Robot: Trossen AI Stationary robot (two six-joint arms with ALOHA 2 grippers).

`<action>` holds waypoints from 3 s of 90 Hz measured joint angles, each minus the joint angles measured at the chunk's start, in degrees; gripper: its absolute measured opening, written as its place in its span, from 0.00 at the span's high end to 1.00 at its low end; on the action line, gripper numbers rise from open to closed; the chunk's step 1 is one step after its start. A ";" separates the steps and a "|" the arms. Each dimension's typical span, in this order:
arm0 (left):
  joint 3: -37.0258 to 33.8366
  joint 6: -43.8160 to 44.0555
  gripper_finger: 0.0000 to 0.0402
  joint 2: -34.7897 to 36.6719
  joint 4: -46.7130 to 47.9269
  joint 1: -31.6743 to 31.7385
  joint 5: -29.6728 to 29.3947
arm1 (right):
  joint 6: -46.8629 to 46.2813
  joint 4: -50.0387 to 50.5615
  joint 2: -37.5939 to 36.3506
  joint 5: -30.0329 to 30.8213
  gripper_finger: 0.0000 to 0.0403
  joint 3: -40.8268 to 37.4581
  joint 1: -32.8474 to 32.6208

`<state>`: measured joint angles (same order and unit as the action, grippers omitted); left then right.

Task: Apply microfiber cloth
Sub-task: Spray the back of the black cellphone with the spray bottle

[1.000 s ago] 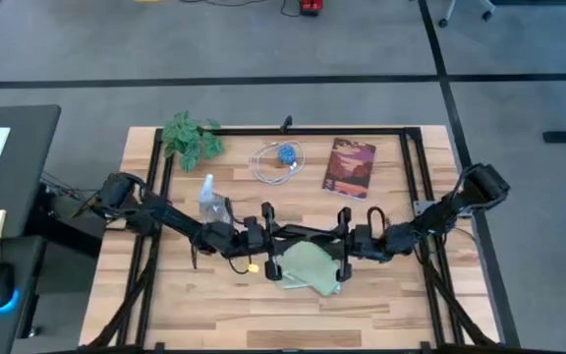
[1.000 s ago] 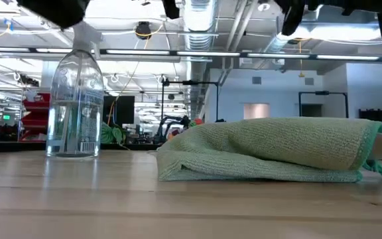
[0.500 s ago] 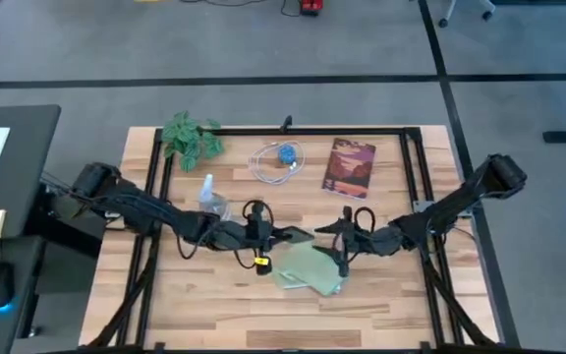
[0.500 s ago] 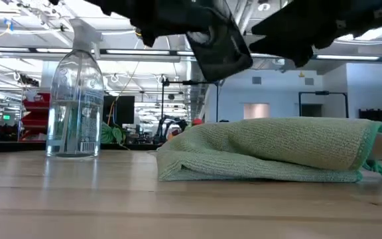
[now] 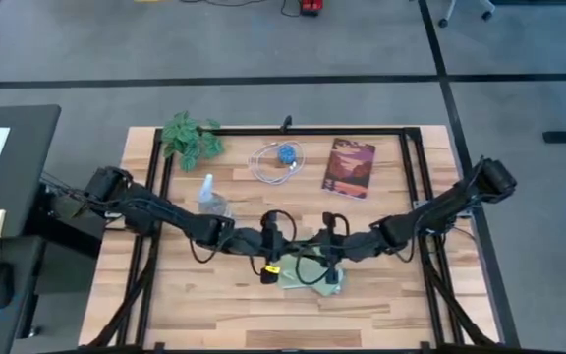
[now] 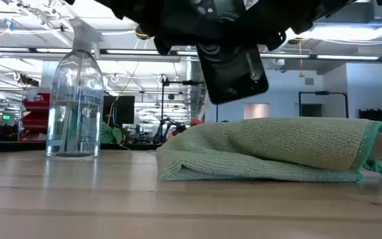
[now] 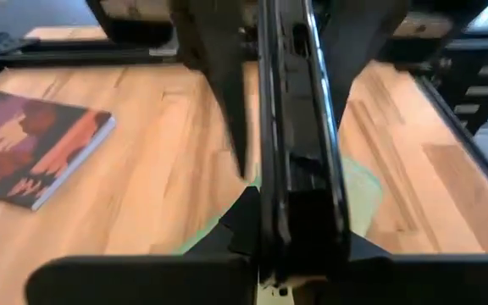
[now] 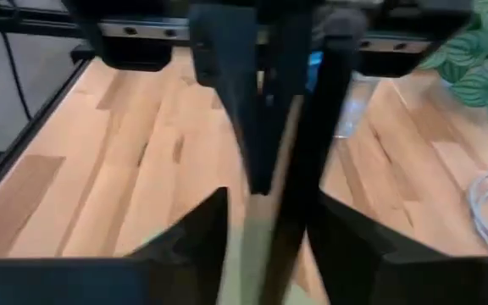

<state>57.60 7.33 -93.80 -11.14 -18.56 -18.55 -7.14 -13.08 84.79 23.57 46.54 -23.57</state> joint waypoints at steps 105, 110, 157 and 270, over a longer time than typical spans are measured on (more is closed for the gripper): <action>-9.60 79.40 0.61 21.54 70.72 -41.26 -50.37 | -9.44 -10.74 -0.33 13.93 0.97 -6.54 -4.89; -10.55 83.53 0.58 22.93 75.26 -41.23 -49.99 | -9.33 -10.84 -0.33 13.91 0.97 -6.54 -4.78; -11.50 79.71 0.46 27.95 87.25 -33.25 -47.52 | -9.35 -11.21 -0.31 13.72 0.97 -6.49 -3.72; -11.35 49.01 0.73 27.85 53.48 -14.78 -50.73 | -12.78 -16.33 -0.76 27.51 0.97 -6.43 -6.39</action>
<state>46.26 56.34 -65.95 42.34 -33.34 -69.29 -19.92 -29.41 84.04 51.07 40.12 -29.96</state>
